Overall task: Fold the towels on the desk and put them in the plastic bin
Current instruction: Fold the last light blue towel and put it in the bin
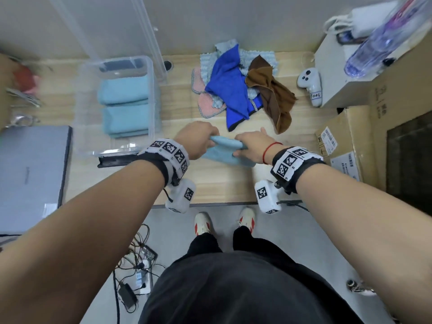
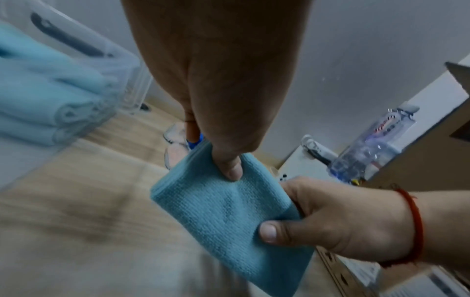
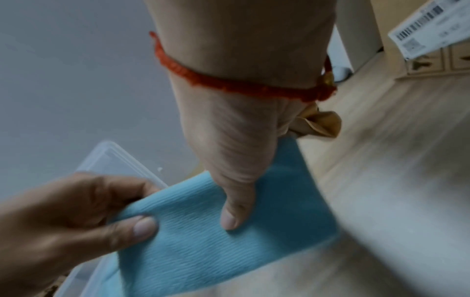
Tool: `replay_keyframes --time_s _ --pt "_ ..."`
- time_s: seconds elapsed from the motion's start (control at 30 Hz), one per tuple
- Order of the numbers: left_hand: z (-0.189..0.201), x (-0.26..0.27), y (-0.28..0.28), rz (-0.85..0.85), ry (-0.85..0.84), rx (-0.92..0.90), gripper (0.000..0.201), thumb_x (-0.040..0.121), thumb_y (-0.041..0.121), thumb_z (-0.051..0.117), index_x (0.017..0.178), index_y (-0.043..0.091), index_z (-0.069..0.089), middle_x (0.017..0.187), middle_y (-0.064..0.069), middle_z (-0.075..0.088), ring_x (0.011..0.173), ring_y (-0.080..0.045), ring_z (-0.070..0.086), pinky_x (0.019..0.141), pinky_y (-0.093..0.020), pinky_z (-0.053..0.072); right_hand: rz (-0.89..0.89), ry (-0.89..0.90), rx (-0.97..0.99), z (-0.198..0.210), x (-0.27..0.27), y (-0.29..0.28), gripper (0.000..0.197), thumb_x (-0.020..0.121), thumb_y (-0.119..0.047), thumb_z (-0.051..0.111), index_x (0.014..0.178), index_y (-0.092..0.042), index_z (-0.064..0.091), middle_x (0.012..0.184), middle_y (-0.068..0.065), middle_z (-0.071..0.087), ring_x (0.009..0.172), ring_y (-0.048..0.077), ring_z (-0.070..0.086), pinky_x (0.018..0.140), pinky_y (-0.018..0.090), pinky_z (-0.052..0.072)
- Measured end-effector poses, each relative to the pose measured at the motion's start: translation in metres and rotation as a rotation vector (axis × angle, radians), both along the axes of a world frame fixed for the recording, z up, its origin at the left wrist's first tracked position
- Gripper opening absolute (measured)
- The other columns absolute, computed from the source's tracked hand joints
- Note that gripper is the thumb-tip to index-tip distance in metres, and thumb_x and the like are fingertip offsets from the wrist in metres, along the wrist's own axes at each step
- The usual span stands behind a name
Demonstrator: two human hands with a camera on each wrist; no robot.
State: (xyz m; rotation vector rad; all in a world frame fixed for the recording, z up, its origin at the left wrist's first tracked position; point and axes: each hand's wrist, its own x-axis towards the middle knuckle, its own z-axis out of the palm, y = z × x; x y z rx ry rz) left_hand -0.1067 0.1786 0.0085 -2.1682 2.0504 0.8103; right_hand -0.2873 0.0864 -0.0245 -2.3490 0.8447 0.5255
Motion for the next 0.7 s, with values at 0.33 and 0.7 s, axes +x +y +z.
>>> replay_keyframes --time_s 0.33,0.7 --pt "0.064 0.111 0.056 0.287 -0.088 -0.052 0.022 0.095 0.011 0.051 0.109 0.012 0.068 0.107 -0.012 0.066 0.104 -0.034 0.058 0.087 -0.037 0.045 -0.050 -0.261 -0.005 0.064 0.083 0.001 0.021 0.092 -0.035 0.062 0.092 -0.015 0.056 0.088 0.005 0.057 0.086 0.027 0.054 0.068 0.032 0.035" --pt "0.085 0.262 0.084 0.445 -0.083 -0.119 0.023 0.090 0.019 0.065 0.112 0.018 0.072 0.099 -0.004 0.071 0.083 -0.016 0.053 0.081 -0.027 0.045 -0.134 -0.253 -0.077 0.087 0.229 0.020 0.015 0.091 -0.033 0.061 0.089 -0.019 0.057 0.076 -0.005 0.044 0.091 0.023 0.041 0.090 0.034 0.037"
